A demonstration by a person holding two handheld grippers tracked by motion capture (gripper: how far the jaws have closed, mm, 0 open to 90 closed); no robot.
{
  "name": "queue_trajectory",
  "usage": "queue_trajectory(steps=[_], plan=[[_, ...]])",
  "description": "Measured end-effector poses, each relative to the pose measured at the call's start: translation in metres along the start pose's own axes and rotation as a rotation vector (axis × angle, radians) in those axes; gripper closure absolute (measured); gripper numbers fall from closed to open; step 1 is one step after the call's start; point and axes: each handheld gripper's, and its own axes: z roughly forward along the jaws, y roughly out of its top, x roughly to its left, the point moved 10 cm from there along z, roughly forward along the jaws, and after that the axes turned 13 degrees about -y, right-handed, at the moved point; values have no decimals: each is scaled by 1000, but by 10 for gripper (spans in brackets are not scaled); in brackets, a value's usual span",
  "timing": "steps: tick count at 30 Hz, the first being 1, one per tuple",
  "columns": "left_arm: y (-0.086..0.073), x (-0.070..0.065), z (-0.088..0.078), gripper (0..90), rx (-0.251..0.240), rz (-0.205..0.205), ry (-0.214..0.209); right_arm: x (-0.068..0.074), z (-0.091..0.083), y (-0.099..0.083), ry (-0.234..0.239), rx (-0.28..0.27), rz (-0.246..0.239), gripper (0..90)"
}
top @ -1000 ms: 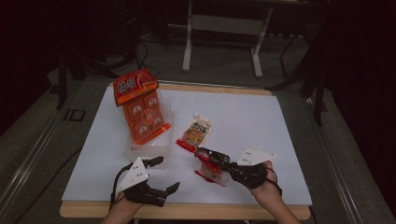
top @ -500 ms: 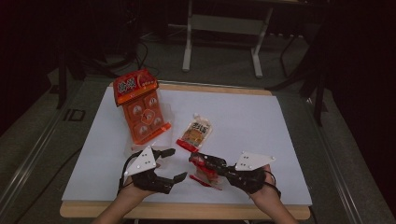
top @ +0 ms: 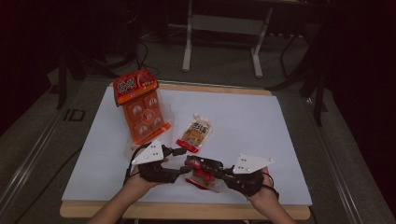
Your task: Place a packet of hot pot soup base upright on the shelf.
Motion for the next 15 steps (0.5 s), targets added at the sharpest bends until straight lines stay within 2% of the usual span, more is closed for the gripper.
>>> queue_trajectory(steps=[2, 5, 8, 10, 13, 15], plan=[[1, -1, 2, 447, 8, 18, 10, 0, 0, 0, 2, -1, 2, 900], [3, -2, 3, 547, -2, 7, -12, 0, 0, 0, 3, -3, -2, 900], [2, -3, 4, 662, 5, 14, -19, 1, 0, 1, 5, -3, -3, 900], [2, -2, 4, 717, 20, 20, -4, 1, 0, 0, 7, -1, -3, 900], [1, -2, 3, 827, 26, 17, -12, -1, 1, -1, 3, 2, 5, 900], [1, -1, 4, 849, 30, 10, -17, -3, 1, -1, 7, 2, 13, 900]])
